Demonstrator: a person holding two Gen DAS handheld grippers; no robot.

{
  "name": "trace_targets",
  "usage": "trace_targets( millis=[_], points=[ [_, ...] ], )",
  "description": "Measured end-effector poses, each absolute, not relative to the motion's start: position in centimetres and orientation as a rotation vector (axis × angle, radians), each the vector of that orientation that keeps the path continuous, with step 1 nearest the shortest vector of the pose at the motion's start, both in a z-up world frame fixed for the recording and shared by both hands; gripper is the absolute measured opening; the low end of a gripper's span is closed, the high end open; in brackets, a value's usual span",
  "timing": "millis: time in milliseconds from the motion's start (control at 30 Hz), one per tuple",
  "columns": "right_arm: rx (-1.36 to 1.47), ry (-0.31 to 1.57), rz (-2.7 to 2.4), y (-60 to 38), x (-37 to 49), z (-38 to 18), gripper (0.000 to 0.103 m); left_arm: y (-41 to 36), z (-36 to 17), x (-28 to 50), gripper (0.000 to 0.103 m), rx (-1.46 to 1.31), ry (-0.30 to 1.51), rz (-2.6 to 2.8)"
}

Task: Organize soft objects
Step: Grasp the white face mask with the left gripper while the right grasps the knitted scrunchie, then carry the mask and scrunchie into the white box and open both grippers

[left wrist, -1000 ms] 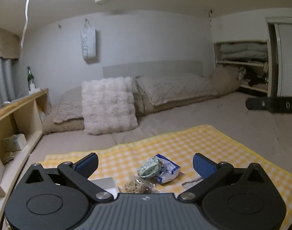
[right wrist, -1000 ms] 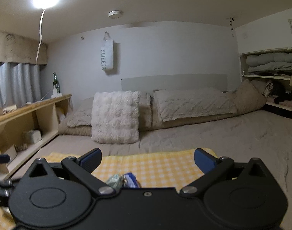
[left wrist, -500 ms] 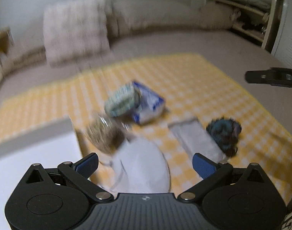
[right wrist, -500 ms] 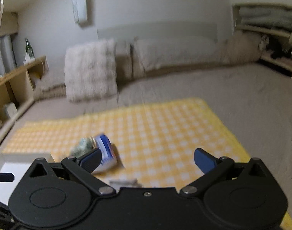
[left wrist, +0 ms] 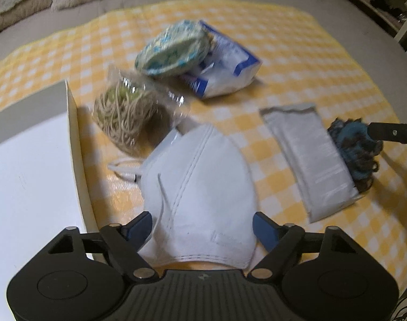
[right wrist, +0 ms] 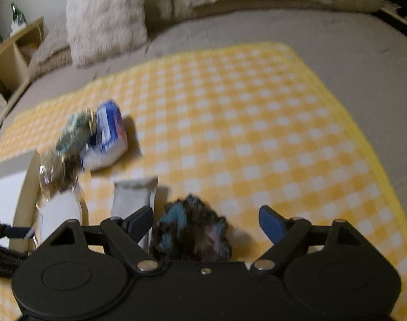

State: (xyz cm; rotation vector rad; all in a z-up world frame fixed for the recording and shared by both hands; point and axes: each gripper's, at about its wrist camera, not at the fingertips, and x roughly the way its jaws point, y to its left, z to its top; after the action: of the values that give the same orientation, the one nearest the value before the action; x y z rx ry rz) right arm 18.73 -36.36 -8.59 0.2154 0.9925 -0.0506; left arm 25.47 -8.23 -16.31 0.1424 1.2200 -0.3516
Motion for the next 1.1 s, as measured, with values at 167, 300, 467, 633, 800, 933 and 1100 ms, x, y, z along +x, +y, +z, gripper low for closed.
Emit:
trace_targets(
  millis=[167,300,467,633,800,933,1100],
  points=[
    [0.222,1.070,-0.024,-35.5,19.8,-10.4,0.083,-8.3,-17.6,26.0,0.066,0.131,1.267,-0.365],
    [0.220,1.115,-0.003,-35.1,20.5,-11.8,0.075,-8.4,-17.5,26.1,0.040,0.143,1.232,-0.372],
    [0.206,1.157,0.084,-33.8,20.7,-12.0,0.054,-8.5,-16.9,25.7,0.021,0.140,1.226,-0.400],
    [0.211,1.145,0.110,-33.9,20.2,-11.1,0.037,-8.4,-15.6,24.6,0.006,0.135,1.197,-0.412],
    [0.230,1.076,0.095,-34.7,19.0,-9.1,0.034,-7.8,-13.3,23.4,0.005,0.099,1.140,-0.396],
    [0.254,0.985,0.083,-35.1,17.7,-6.7,0.034,-7.0,-11.2,22.2,0.006,0.068,1.080,-0.370],
    [0.280,0.892,0.091,-35.0,16.2,-4.2,0.034,-6.1,-8.0,20.6,0.006,0.024,0.988,-0.345]
  ],
)
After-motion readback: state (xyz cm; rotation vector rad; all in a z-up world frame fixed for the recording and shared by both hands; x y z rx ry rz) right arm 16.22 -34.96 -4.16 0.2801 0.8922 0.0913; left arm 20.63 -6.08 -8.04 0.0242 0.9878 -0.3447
